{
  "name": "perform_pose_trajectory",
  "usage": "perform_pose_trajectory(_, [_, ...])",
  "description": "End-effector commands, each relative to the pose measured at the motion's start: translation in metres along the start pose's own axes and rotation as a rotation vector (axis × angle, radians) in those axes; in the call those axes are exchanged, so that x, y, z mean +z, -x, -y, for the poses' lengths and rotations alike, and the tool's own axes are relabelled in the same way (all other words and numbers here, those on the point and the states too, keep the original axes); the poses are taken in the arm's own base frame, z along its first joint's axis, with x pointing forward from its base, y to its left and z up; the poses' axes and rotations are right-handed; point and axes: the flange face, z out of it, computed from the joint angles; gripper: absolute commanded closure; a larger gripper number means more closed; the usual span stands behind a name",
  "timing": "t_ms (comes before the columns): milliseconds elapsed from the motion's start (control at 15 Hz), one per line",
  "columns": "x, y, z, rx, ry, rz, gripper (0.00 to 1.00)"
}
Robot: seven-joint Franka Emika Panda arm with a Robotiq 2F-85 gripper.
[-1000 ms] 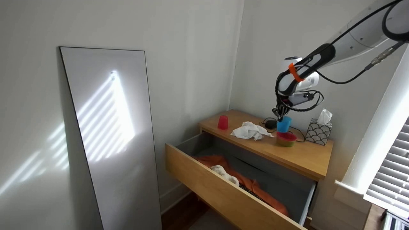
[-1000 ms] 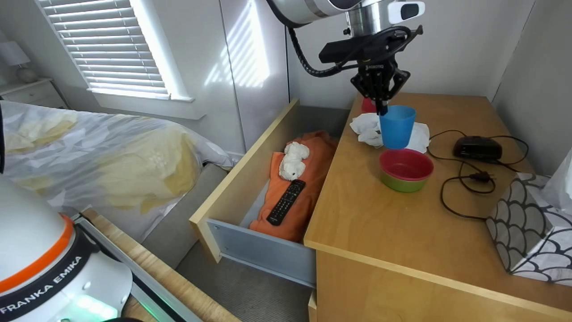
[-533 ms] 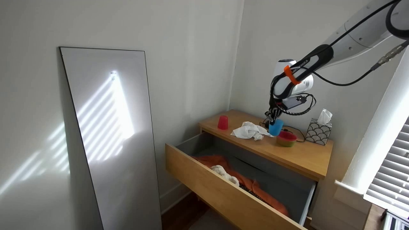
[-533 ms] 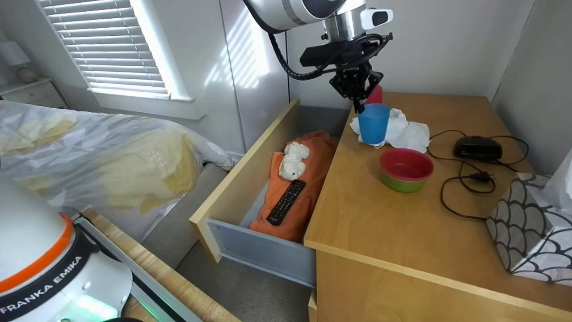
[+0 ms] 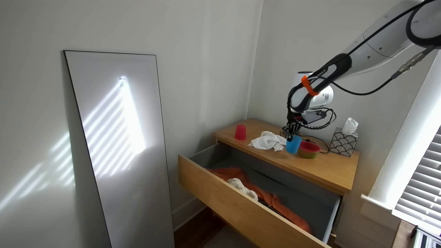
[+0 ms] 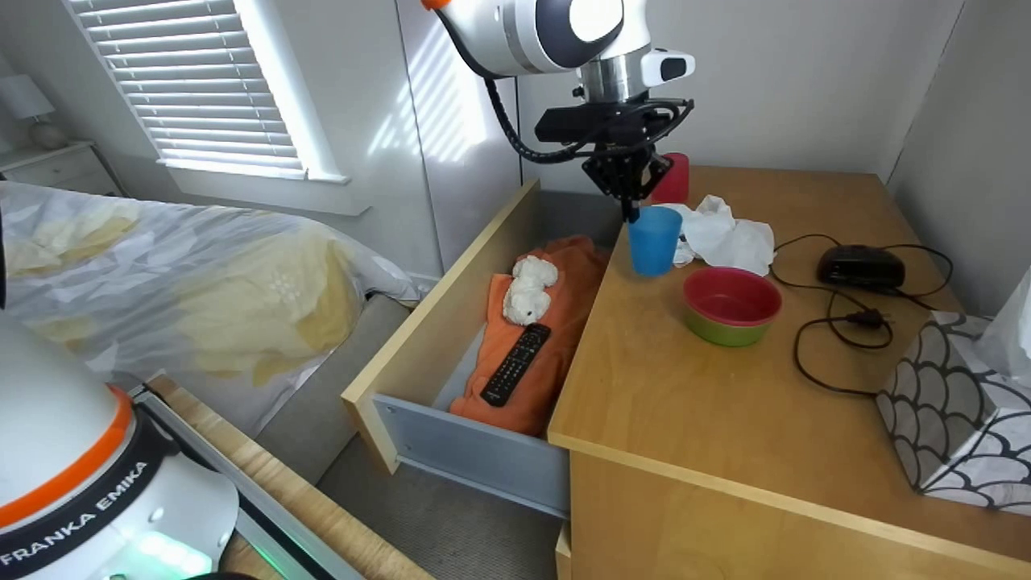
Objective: Remove the cup and bowls from the drawer
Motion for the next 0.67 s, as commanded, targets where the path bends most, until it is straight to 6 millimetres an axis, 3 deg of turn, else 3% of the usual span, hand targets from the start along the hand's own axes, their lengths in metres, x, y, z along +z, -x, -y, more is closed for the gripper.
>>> perform_pose_trajectory(0, [0.018, 0.001, -0.004, -0.012, -0.017, 0.009, 0.99])
perform_pose_trajectory(533, [0.032, 0.001, -0.008, -0.015, -0.009, 0.040, 0.99])
perform_pose_trajectory(600, [0.032, 0.001, -0.009, -0.014, -0.007, 0.041, 0.71])
